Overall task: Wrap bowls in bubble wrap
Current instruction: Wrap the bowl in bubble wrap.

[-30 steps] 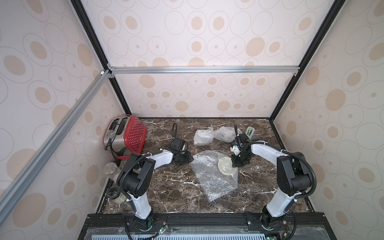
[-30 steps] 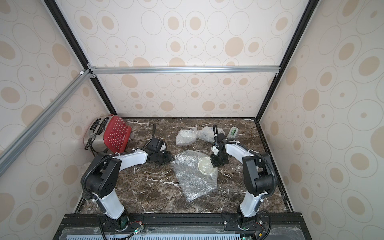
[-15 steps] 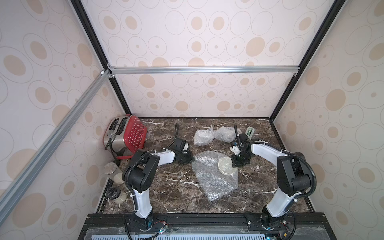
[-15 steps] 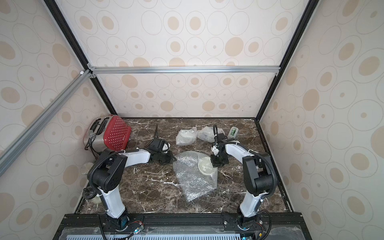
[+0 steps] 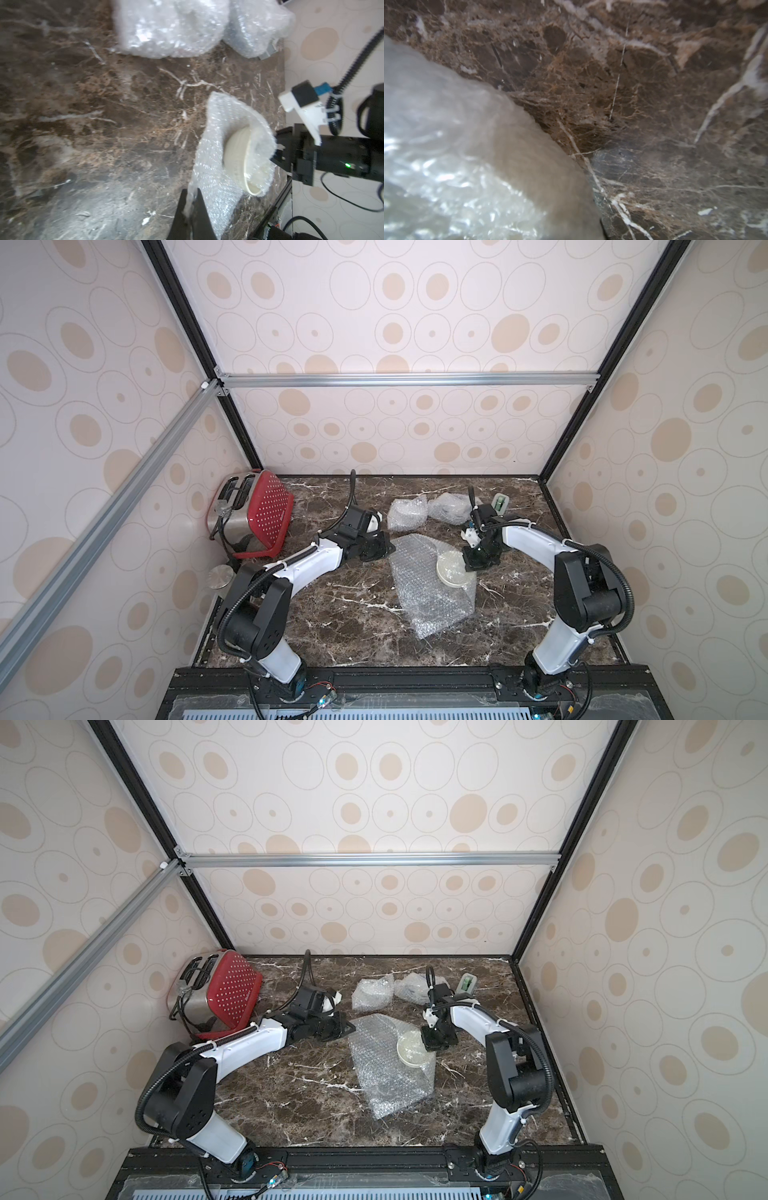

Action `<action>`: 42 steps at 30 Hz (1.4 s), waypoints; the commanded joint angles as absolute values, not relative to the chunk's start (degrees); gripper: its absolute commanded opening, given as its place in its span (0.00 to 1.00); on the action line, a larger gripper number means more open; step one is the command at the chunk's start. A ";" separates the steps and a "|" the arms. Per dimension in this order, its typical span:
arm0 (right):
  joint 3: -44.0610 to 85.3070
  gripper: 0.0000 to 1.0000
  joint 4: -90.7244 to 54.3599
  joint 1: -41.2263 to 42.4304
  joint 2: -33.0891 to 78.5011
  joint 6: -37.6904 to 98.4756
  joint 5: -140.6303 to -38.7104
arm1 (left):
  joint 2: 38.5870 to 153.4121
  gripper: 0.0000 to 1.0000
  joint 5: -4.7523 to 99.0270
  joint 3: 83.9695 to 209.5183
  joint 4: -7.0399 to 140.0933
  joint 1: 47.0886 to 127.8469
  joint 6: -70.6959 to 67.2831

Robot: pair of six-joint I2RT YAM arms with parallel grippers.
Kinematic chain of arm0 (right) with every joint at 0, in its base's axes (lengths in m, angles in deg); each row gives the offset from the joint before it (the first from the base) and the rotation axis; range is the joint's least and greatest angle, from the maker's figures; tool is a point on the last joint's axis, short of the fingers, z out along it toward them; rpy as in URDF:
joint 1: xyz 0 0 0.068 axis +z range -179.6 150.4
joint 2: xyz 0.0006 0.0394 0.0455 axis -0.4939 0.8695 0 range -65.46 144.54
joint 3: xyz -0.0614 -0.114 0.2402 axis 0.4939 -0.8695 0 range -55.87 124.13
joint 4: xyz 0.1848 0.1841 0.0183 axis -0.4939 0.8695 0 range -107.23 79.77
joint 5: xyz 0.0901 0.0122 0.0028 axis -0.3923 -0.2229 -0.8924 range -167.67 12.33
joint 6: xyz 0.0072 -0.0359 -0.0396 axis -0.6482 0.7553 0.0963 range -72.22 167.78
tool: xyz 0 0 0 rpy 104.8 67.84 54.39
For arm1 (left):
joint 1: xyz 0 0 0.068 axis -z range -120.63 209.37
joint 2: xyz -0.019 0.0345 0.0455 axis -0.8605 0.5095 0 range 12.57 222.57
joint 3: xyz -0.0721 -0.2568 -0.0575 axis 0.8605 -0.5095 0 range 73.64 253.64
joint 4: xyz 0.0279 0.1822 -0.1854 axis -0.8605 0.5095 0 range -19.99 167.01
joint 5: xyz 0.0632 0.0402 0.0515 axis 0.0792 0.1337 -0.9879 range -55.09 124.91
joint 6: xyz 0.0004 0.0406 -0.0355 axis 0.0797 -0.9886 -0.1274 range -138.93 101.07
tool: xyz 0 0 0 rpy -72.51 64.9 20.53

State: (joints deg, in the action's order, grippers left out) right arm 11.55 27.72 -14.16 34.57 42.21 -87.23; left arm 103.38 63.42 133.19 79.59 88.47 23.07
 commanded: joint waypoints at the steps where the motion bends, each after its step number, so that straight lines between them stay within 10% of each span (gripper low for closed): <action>1: 12.70 0.04 30.56 -13.82 32.89 42.16 -85.14 | 100.61 0.00 63.57 136.97 80.08 91.26 24.82; 27: 9.86 0.03 26.80 -12.09 32.71 41.14 -90.80 | 126.98 0.00 64.95 153.41 65.20 109.55 36.42; 42: 10.09 0.04 26.71 -13.25 33.25 40.31 -92.92 | 115.59 0.00 57.26 138.64 58.56 108.63 36.39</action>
State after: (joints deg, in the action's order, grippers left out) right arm 9.78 26.62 -13.26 34.59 40.73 -89.73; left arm 117.71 62.35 142.30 58.15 109.06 36.75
